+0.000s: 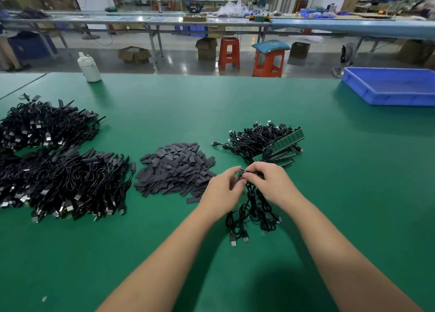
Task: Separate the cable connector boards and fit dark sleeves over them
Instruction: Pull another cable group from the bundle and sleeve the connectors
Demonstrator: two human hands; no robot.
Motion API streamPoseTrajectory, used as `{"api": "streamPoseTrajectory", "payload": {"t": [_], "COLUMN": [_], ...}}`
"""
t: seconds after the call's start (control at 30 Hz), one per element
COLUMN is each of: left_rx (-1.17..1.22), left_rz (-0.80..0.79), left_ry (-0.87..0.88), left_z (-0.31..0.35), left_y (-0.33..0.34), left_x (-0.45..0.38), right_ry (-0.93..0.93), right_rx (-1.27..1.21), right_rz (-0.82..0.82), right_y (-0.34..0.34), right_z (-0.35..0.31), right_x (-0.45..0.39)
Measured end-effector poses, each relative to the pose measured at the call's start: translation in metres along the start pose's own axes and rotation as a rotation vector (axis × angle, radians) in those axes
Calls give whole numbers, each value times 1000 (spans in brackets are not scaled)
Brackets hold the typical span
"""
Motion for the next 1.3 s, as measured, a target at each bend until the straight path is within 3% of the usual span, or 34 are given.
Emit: {"api": "streamPoseTrajectory", "payload": {"t": [0.2,0.63,0.83,0.97,1.07,1.17,1.3], "left_rx": [-32,-176,56,-2,168,288,457], "left_rz": [-29,95,263,217,121,134,145], "left_ry": [-22,37,-67,-118,-181,-180,-227], "left_z": [4,3,-14,-26,-33,-38,-42], "left_y": [-1,8,-23,-49,-53,-55,-53], "left_x": [0,5,10,9,12,11,10], "right_ry": [15,65,143,271,229,138,164], "right_rx": [29,117,185,178,273,31,-520], "right_rz": [5,61,46,-17,30,4,-285], "right_y": [2,11,4,11,22,41,80], "right_z": [3,2,35,60,56,25,-24], "right_x": [4,1,-7,-17,-16,-9,9]}}
Point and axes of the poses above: each hand's wrist, its own x-axis away from the middle knuckle, its own y-axis out of the palm, z = x × y, the point moved 2 cm from there along -x, towards the middle knuckle, and after that the axes turned 15 degrees about x, right-handed, at the moved point
